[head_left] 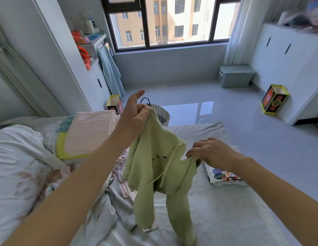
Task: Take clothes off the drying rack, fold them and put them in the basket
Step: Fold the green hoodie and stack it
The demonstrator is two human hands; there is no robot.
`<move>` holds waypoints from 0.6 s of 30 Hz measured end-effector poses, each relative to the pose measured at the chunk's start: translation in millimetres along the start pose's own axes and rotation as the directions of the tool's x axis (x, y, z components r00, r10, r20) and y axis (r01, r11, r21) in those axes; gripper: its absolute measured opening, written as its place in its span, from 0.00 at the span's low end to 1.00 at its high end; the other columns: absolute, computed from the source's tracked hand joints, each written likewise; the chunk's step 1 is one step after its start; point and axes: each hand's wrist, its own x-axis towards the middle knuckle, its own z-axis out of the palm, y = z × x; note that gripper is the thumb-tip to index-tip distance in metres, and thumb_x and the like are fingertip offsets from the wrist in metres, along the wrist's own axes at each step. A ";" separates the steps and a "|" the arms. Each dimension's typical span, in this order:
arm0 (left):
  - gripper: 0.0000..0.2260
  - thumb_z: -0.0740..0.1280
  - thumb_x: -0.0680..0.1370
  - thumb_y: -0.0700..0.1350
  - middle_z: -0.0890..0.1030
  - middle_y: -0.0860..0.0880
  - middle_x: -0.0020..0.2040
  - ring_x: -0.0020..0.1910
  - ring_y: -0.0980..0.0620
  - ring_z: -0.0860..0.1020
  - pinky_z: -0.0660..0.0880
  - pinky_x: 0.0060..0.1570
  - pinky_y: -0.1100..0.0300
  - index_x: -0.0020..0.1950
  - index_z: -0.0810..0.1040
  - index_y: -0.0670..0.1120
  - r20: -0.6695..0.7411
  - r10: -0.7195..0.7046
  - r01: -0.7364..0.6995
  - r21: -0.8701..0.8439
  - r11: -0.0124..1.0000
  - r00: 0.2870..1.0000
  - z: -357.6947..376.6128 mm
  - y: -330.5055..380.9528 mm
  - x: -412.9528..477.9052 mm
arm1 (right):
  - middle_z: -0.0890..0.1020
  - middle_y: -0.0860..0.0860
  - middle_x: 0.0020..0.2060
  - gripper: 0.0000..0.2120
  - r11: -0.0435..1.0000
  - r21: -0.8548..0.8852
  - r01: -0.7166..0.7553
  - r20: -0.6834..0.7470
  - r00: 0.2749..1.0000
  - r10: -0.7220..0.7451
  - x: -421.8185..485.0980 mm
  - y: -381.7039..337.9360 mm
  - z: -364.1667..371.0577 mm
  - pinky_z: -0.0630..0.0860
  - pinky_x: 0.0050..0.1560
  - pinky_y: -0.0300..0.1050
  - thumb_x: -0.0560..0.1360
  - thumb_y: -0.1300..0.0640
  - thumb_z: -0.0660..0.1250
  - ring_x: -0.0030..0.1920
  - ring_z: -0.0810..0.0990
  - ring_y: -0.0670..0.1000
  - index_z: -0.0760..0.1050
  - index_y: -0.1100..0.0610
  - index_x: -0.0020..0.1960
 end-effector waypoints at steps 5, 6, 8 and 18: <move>0.20 0.57 0.82 0.35 0.74 0.50 0.41 0.38 0.58 0.72 0.69 0.37 0.72 0.73 0.63 0.47 -0.045 0.015 -0.015 0.014 1.000 0.999 -15.9 5.5 6.9 | 0.81 0.46 0.48 0.18 0.779 0.312 -0.544 0.176 0.839 0.515 -14.3 -5.2 41.2 0.76 0.49 0.50 0.76 0.43 0.61 0.46 0.80 0.51 0.76 0.49 0.61; 0.20 0.57 0.82 0.35 0.75 0.50 0.41 0.37 0.58 0.72 0.69 0.36 0.72 0.73 0.63 0.47 -0.049 0.024 -0.022 0.023 0.999 0.999 -17.3 7.2 7.7 | 0.80 0.47 0.51 0.18 0.676 0.292 -0.677 0.323 0.735 0.597 -18.8 -10.0 52.0 0.75 0.52 0.48 0.76 0.43 0.64 0.49 0.79 0.50 0.75 0.50 0.63; 0.20 0.57 0.82 0.35 0.75 0.50 0.40 0.37 0.58 0.72 0.68 0.36 0.73 0.73 0.63 0.47 -0.061 0.045 -0.042 0.051 0.998 0.997 -19.0 10.5 9.9 | 0.80 0.50 0.54 0.18 0.563 0.214 -0.798 0.552 0.575 0.604 -29.2 -26.8 78.0 0.74 0.51 0.44 0.76 0.42 0.65 0.50 0.78 0.49 0.75 0.51 0.61; 0.22 0.61 0.74 0.43 0.76 0.50 0.41 0.39 0.54 0.72 0.68 0.40 0.59 0.68 0.66 0.55 -0.064 0.031 -0.035 -0.067 0.997 0.997 -31.5 7.8 14.1 | 0.78 0.54 0.55 0.19 -0.314 0.754 -0.577 0.603 0.418 0.680 -28.5 -73.1 115.6 0.72 0.43 0.36 0.73 0.49 0.72 0.55 0.78 0.51 0.74 0.51 0.62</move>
